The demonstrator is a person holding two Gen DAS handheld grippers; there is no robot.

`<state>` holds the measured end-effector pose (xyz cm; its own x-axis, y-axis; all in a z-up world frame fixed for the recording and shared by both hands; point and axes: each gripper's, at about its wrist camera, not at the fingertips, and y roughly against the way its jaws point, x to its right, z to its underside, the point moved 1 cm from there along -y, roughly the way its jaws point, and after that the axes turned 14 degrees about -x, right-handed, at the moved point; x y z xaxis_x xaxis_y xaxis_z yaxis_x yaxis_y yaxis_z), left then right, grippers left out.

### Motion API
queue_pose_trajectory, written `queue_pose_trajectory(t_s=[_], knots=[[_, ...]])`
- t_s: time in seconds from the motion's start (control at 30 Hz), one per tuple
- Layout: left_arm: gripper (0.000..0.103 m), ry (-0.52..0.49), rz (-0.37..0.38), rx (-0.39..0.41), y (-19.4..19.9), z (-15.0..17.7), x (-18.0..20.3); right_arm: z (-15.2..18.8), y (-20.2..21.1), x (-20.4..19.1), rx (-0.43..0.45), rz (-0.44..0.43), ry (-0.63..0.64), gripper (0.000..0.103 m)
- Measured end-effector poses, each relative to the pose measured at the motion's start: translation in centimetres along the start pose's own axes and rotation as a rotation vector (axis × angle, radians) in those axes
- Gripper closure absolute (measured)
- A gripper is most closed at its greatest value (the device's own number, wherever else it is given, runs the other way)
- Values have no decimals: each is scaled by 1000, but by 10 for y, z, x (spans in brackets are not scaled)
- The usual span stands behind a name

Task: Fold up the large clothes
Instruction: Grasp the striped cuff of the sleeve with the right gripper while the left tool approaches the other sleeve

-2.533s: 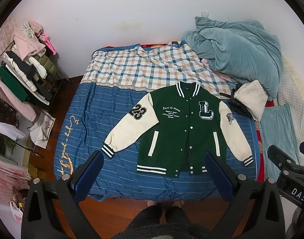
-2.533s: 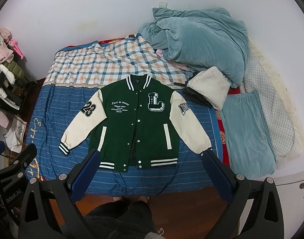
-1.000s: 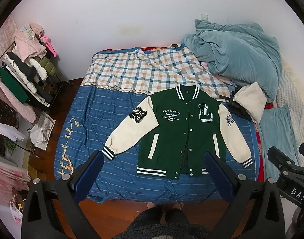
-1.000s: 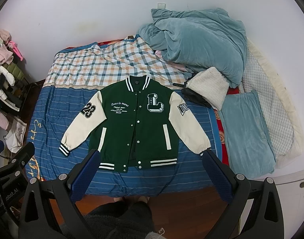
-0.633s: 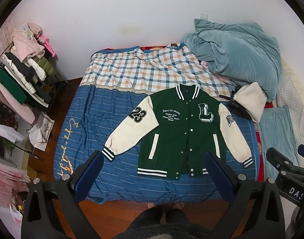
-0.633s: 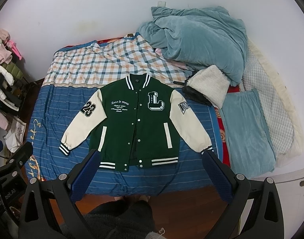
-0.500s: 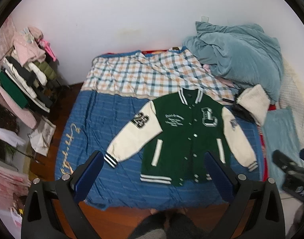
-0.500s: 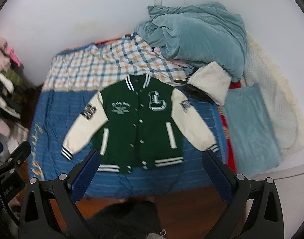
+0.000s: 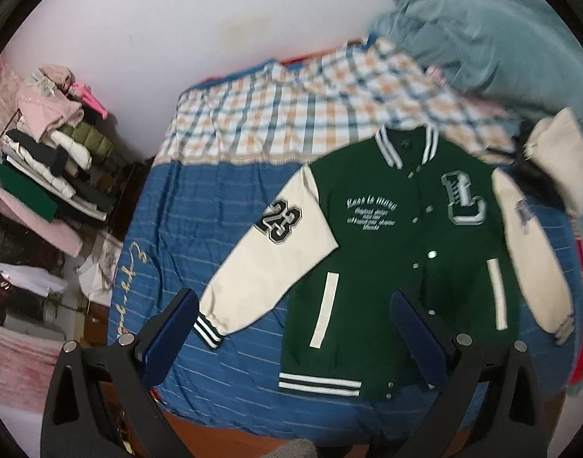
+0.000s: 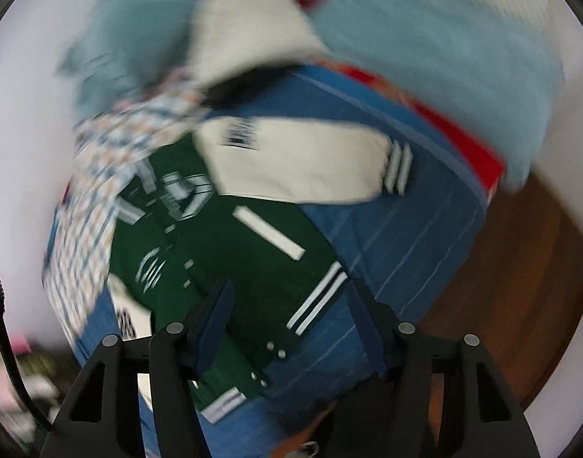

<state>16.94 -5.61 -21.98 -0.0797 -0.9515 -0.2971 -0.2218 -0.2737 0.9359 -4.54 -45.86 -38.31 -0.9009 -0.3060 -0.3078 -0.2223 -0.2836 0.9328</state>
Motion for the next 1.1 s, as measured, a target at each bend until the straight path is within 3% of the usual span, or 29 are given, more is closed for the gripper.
queue_pose_trajectory(t_s=[0.17,0.3,0.37,0.47,0.5,0.53,0.57,0.6,0.63,0.73,0.87,1.0,1.1], knots=[[0,32,-72,-142,-86,-22,50,-91,-118,82,-50,-115,-233,31],[0,17,-98,-211,-149,-32,90,-144,-189,138,3,-202,-431,30],[0,11,-109,-235,-171,-36,102,-163,-216,157,19,-254,-513,30],[0,15,-118,-268,-207,-40,119,-176,-228,163,77,-313,-613,21],[0,19,-119,-276,-219,-41,124,-178,-225,158,126,-315,-624,22],[0,23,-123,-280,-228,-43,127,-181,-222,153,162,-313,-619,29],[0,26,-122,-284,-236,-45,131,-185,-217,145,196,-293,-601,39],[0,29,-121,-286,-243,-48,134,-189,-214,137,218,-262,-576,69],[0,31,-122,-285,-250,-50,135,-196,-211,129,244,-264,-534,82],[0,41,-124,-266,-267,-56,130,-208,-190,104,293,-198,-464,86],[0,87,-100,-272,-279,-56,102,-216,-129,24,399,-186,-232,87],[0,178,-80,-298,-288,-49,53,-201,-84,-102,436,-213,87,88],[0,269,-71,-324,-293,-40,5,-178,-94,-206,410,-213,323,88]])
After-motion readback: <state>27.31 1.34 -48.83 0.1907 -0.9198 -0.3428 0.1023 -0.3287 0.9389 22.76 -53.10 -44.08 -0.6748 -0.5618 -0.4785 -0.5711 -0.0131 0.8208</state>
